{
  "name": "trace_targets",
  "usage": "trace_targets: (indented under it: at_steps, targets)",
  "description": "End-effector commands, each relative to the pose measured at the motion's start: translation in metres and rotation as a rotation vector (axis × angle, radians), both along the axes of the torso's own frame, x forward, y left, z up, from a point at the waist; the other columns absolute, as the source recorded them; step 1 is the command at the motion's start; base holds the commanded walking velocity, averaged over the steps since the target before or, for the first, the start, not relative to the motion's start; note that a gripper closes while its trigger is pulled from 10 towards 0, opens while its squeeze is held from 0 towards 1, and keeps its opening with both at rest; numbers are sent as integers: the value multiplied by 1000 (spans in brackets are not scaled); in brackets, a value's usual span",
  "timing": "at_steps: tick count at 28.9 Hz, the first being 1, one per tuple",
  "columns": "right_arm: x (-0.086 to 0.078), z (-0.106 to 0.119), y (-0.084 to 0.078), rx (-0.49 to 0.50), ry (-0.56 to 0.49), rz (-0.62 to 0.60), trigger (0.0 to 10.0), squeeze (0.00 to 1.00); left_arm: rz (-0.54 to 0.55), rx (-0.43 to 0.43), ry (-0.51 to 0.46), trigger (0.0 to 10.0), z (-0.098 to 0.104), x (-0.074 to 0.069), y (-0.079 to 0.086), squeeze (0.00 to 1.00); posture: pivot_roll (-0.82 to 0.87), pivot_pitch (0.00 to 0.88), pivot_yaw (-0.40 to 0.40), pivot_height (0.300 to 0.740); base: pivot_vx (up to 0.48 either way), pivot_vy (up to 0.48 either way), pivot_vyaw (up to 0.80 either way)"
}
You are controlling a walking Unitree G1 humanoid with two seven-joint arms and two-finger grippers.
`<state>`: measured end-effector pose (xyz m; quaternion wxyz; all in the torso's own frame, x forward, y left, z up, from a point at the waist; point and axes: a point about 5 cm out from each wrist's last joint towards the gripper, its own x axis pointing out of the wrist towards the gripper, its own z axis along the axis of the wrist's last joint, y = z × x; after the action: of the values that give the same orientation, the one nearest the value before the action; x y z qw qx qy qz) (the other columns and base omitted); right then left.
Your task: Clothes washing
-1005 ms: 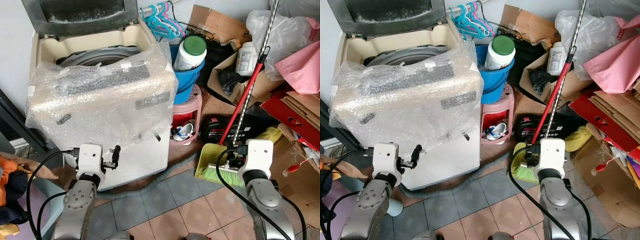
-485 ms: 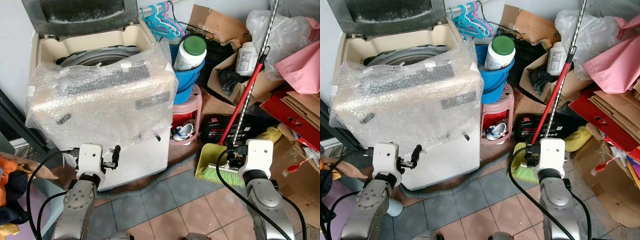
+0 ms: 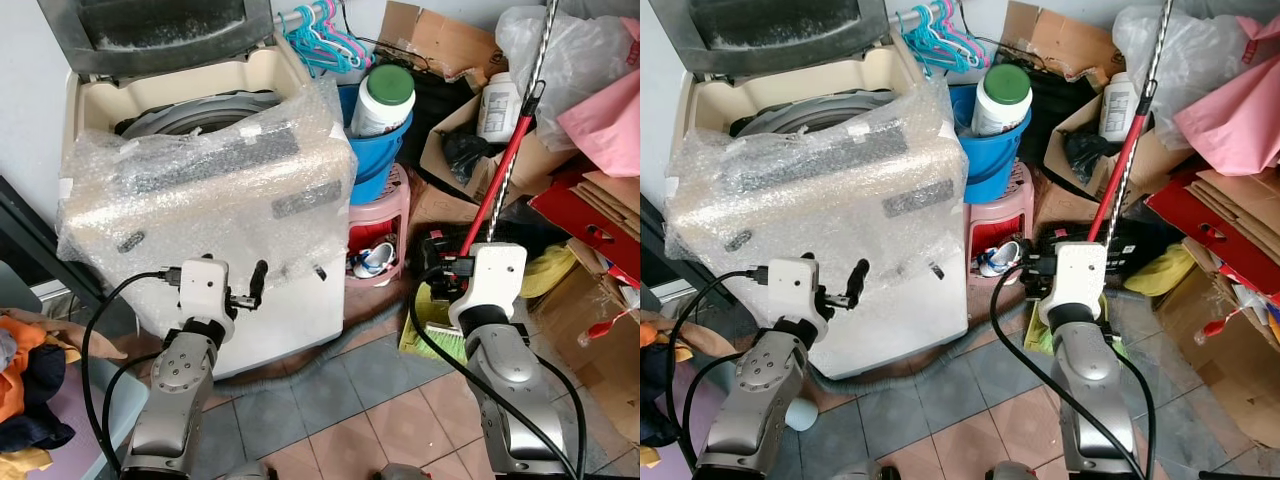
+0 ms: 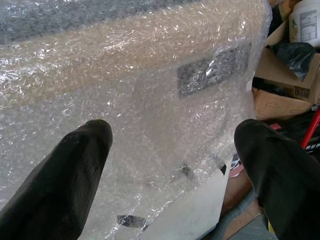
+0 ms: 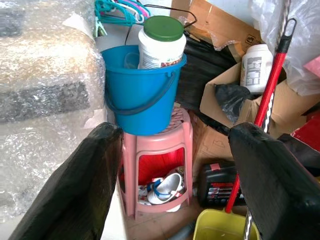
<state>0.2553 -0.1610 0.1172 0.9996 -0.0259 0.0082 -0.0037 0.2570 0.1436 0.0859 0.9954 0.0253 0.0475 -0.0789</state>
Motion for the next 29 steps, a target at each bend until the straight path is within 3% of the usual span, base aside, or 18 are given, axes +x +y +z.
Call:
trace_targets:
  at_steps: [1, 7, 12, 16, 29]
  targets:
    - [-4, 6, -1, 0, -34, 3, 10000, 0, 18, 43, -2, 10000, 0, -1, 6, 0, -107, 0, 90, 740, 0, 0, 0]
    - [-14, 7, -4, -24, -41, 24, 10000, 0, 132, 103, -17, 10000, 3, -6, 26, 0, -98, 0, 99, 740, 0, 0, 758]
    - [-8, 14, 0, -47, -68, 46, 10000, 0, 89, 71, -3, 10000, 2, -7, 26, 0, -88, 8, 106, 740, 0, 0, 800]
    - [-8, 18, 1, -50, -83, 55, 10000, 0, 121, 75, 17, 10000, -3, -9, 30, 0, -94, 20, 104, 740, 0, 0, 800]
    - [-18, 3, -3, -26, -13, 30, 10000, 0, 55, 55, 26, 10000, -1, -9, 13, 0, -92, 0, 60, 740, 0, 0, 800]
